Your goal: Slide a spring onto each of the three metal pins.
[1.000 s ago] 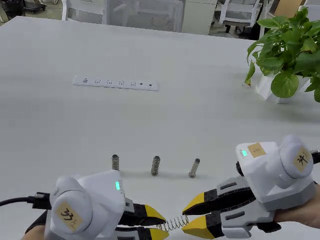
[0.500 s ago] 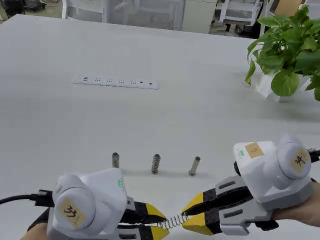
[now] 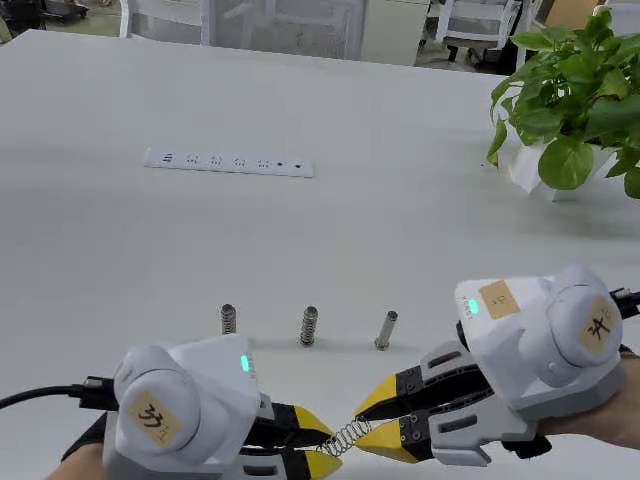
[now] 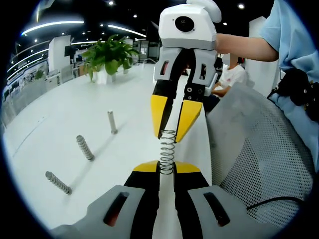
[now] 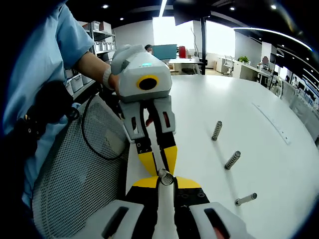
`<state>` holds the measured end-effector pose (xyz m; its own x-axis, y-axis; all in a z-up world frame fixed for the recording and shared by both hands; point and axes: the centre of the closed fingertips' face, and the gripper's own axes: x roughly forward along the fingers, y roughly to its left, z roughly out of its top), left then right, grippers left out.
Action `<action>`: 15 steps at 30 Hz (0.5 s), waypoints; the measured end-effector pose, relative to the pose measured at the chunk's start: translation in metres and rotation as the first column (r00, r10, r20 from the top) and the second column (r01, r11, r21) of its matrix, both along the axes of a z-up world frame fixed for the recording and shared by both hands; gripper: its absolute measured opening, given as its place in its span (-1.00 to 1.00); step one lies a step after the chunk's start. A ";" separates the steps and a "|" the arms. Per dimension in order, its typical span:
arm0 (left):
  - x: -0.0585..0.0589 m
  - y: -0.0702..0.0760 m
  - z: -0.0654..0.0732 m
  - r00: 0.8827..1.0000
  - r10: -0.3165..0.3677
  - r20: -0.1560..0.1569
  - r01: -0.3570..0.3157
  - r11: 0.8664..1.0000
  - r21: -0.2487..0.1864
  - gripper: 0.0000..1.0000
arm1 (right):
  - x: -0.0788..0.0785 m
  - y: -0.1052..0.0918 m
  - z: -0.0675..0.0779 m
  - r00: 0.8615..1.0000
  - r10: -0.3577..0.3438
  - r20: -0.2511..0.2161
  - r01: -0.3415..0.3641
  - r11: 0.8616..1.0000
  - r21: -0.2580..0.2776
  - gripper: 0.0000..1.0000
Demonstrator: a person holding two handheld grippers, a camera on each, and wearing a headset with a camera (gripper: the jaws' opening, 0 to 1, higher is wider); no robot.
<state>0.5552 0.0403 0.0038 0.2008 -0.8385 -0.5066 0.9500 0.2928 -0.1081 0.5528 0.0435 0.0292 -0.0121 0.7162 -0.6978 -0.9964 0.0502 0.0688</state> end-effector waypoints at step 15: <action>-0.003 -0.005 -0.002 1.000 0.000 -0.011 0.000 1.000 -0.007 -0.88 | -0.003 0.000 0.001 0.998 0.044 0.041 -0.043 0.999 -0.029 -0.85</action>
<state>0.5522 0.0350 0.0021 0.1954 -0.8418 -0.5031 0.9487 0.2923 -0.1208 0.5500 0.0436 0.0305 -0.0130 0.6958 -0.7182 -0.9996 0.0083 0.0262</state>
